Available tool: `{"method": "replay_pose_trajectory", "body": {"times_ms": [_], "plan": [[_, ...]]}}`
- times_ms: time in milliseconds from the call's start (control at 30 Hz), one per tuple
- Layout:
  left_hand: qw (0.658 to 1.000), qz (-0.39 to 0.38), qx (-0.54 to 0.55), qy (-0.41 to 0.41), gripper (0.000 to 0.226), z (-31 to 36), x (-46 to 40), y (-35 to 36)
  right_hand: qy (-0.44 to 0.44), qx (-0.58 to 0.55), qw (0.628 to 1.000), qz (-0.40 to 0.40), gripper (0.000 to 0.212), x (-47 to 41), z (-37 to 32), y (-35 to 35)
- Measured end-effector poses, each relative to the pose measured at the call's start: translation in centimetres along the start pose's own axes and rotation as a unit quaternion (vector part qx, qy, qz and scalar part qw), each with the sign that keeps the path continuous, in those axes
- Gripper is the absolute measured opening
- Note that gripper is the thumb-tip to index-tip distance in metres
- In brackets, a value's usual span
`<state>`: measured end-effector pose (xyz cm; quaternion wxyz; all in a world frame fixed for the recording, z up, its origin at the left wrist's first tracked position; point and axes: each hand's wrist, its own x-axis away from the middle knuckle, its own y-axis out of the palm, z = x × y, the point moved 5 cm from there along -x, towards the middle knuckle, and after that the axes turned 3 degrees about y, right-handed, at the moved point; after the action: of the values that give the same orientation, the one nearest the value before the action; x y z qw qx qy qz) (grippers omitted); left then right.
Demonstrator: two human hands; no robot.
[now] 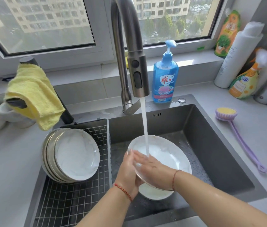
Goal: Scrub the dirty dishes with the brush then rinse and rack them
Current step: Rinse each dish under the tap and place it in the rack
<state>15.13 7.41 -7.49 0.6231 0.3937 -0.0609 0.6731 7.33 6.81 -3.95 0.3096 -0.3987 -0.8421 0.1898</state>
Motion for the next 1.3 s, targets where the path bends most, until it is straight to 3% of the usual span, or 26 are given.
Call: {"method": "replay_pose_trajectory", "body": {"times_ms": [100, 167, 300, 433, 500, 600, 667, 767, 867, 900, 1067, 1167, 1300], "plan": [[0.999, -0.029, -0.005, 0.026, 0.049, 0.2, 0.4, 0.4, 0.088, 0.026, 0.994, 0.051, 0.054, -1.5, 2.6, -2.1], [0.999, -0.018, 0.002, 0.042, 0.045, 0.4, 0.3, 0.0, 0.101, 0.17, 0.98, 0.029, 0.057, -1.7, 4.7, -3.0], [0.998, 0.021, 0.022, 0.057, 0.04, 0.9, -0.3, -1.4, 0.143, 0.299, 0.943, -0.033, 0.058, 0.2, 6.4, -3.1], [0.997, 0.054, 0.027, 0.053, 0.043, 0.7, -0.5, -2.4, 0.154, 0.276, 0.944, -0.092, 0.042, 3.2, 4.7, -1.9], [0.997, 0.051, 0.018, 0.056, 0.043, 0.7, -0.5, -2.4, 0.138, 0.244, 0.953, -0.119, 0.045, 4.3, 3.3, -0.6], [0.998, 0.045, 0.016, 0.036, 0.048, 0.3, -0.4, -2.1, 0.074, 0.12, 0.982, -0.126, 0.046, 4.1, 1.2, 0.3], [0.999, 0.036, 0.022, 0.017, 0.057, 0.0, -0.2, -1.8, 0.056, 0.043, 0.992, -0.1, 0.047, 2.1, 1.0, 1.1], [1.0, -0.001, 0.019, 0.023, 0.057, 0.2, 0.2, -0.9, 0.032, 0.054, 0.997, -0.046, 0.049, -0.7, 1.7, 1.7], [0.999, -0.04, 0.013, 0.026, 0.054, 0.2, 0.6, 0.2, 0.072, -0.004, 0.997, 0.016, 0.046, -1.7, 3.0, -1.1], [0.999, -0.047, 0.014, 0.022, 0.056, 0.2, 0.7, 0.4, 0.086, 0.002, 0.996, 0.033, 0.047, -1.5, 3.6, -2.2], [0.999, -0.012, 0.029, 0.038, 0.05, 0.5, 0.4, 0.0, 0.165, 0.253, 0.953, -0.001, 0.058, 0.3, 7.0, -4.0], [0.998, 0.007, 0.031, 0.052, 0.042, 0.9, 0.3, -0.4, 0.186, 0.278, 0.941, -0.048, 0.056, 2.7, 6.5, -3.4], [0.997, 0.004, 0.008, 0.072, 0.039, 1.3, 0.5, -0.4, 0.137, 0.256, 0.949, -0.119, 0.056, 5.0, 3.8, -0.6]]}}
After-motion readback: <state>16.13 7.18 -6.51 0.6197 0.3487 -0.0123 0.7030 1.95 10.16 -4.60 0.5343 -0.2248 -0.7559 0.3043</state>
